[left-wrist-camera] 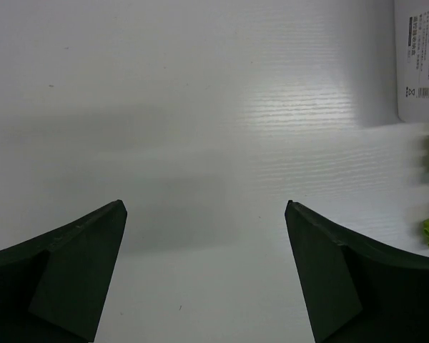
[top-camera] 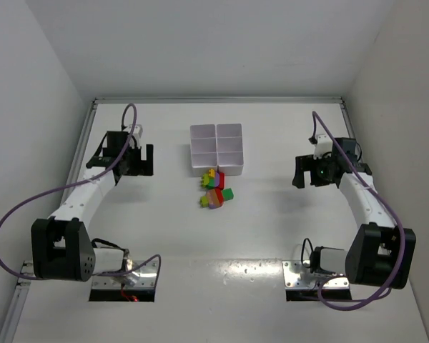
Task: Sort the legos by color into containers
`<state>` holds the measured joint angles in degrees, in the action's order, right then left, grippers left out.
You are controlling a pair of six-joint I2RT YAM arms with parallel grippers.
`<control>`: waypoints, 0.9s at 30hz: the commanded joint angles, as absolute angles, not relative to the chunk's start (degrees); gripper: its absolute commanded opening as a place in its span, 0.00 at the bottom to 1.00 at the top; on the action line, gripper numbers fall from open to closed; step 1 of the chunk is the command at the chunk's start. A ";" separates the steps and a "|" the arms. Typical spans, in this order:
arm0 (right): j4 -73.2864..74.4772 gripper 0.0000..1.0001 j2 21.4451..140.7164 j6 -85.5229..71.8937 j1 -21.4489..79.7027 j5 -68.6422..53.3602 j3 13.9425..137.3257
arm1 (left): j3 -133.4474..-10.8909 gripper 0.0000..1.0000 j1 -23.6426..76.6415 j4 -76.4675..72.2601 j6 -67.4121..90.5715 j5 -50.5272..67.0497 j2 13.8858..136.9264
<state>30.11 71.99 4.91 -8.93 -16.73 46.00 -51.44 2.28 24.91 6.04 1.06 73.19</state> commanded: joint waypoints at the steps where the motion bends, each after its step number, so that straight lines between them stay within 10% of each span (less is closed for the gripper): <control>1: 29.00 0.99 71.46 4.31 -9.23 -17.23 48.08 | -51.24 1.00 1.93 23.55 5.80 0.70 73.04; 13: 33.13 0.99 71.98 11.16 -8.61 -25.74 48.08 | -47.29 0.92 19.23 28.39 -15.91 27.15 65.56; 27: 33.13 0.99 75.15 11.87 -8.61 -26.37 52.64 | -44.12 0.91 40.86 12.67 -10.11 14.77 77.68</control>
<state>33.58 74.52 10.87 -8.86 -24.73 49.43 -44.38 38.09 19.22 -11.27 18.48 75.29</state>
